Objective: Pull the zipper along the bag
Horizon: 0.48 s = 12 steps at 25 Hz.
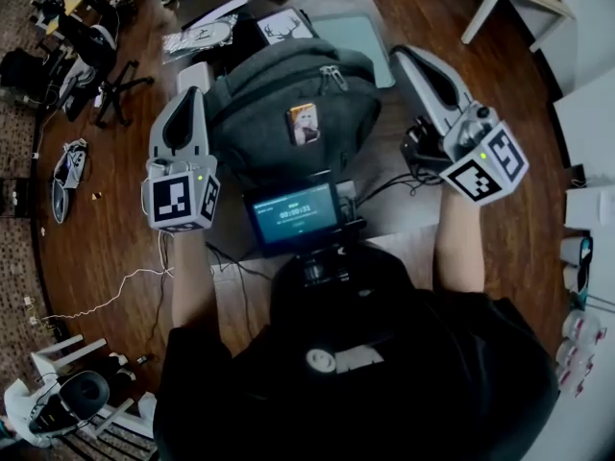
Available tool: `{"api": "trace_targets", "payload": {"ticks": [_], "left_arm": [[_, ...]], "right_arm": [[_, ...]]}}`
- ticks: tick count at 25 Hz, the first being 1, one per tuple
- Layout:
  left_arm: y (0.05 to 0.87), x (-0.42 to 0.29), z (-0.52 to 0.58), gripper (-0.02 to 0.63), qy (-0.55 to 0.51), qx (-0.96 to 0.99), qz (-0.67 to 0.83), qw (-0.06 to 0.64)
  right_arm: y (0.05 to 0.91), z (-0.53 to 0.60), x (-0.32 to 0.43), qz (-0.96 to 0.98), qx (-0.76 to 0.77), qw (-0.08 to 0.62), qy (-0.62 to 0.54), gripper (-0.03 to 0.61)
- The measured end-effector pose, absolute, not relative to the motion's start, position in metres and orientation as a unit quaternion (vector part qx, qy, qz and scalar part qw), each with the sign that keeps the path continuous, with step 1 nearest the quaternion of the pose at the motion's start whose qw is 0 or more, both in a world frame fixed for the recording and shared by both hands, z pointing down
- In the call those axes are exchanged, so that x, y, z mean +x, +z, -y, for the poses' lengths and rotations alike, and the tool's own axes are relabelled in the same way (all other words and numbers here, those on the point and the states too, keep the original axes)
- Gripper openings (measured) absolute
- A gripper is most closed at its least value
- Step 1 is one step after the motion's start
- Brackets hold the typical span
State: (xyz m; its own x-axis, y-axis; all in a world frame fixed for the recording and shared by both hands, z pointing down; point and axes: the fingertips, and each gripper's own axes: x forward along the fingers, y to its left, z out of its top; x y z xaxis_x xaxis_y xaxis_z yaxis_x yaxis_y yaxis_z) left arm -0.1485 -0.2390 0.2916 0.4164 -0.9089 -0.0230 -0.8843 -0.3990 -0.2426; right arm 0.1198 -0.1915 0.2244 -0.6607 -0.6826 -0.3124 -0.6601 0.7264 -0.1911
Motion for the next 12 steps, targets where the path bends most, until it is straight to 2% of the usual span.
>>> {"api": "trace_targets", "payload": {"ticks": [5,7,10,12], "left_arm": [[0.281,-0.18,0.234,0.003,-0.029,-0.804,-0.582,0.115],[0.278,-0.19,0.224,0.003,-0.019,-0.791,-0.601,0.114],[0.282,-0.18,0.195,0.005,0.0,-0.782,-0.616,0.094],[0.291,-0.17,0.175,0.005,0.01,-0.78,-0.62,0.08]], "right_arm": [[0.265,0.19,0.102,-0.914,-0.369,0.156,-0.068,0.018],[0.287,0.189,0.1,-0.912,-0.385,0.124,-0.072,0.018],[0.314,0.174,0.113,-0.918,-0.385,0.072,-0.066,0.017],[0.327,0.164,0.115,-0.926,-0.366,0.063,-0.071,0.017]]}}
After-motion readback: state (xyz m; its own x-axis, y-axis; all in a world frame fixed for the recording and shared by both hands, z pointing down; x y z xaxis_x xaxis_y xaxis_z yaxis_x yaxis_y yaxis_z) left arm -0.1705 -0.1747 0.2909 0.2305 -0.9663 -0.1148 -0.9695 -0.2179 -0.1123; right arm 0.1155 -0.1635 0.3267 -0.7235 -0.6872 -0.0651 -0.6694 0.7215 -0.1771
